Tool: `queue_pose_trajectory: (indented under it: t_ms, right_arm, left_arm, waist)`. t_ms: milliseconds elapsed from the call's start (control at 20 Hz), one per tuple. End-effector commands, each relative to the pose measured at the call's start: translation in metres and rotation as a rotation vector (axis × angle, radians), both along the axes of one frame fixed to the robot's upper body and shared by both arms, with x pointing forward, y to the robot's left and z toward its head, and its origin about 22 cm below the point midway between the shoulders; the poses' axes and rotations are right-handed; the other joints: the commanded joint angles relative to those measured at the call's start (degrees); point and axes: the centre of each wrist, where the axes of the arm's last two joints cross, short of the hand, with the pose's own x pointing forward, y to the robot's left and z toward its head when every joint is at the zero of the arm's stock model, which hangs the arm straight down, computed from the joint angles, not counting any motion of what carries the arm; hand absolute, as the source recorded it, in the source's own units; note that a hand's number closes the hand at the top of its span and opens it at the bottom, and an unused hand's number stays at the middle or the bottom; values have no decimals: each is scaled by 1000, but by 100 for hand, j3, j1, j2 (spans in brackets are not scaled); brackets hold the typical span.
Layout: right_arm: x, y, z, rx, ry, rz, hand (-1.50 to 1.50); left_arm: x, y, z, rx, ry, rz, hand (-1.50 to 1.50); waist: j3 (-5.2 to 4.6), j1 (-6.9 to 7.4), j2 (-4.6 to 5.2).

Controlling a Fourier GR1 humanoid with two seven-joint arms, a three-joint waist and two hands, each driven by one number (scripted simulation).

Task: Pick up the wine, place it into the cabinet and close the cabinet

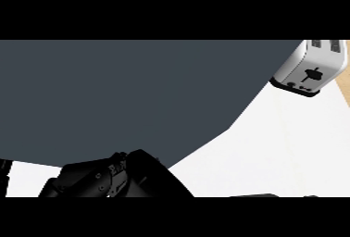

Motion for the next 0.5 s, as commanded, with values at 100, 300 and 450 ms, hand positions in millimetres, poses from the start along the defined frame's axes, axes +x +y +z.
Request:
queue_pose_trajectory:
  t_ms: [100, 300, 450]
  right_arm:
    - [53, 37, 35, -3, -14, -37, 150]
    - [90, 42, 28, -78, -145, -155, 150]
    - [104, 45, 40, -96, -136, -175, 150]
  left_arm:
    - [7, 5, 4, 1, -15, 30, -150]
    - [1, -9, 13, -15, -11, 11, -150]
    - [-2, -5, 13, 19, -21, 36, -150]
  waist:
    - [0, -29, -1]
    - [7, -42, 2]
    - [8, -94, -21]
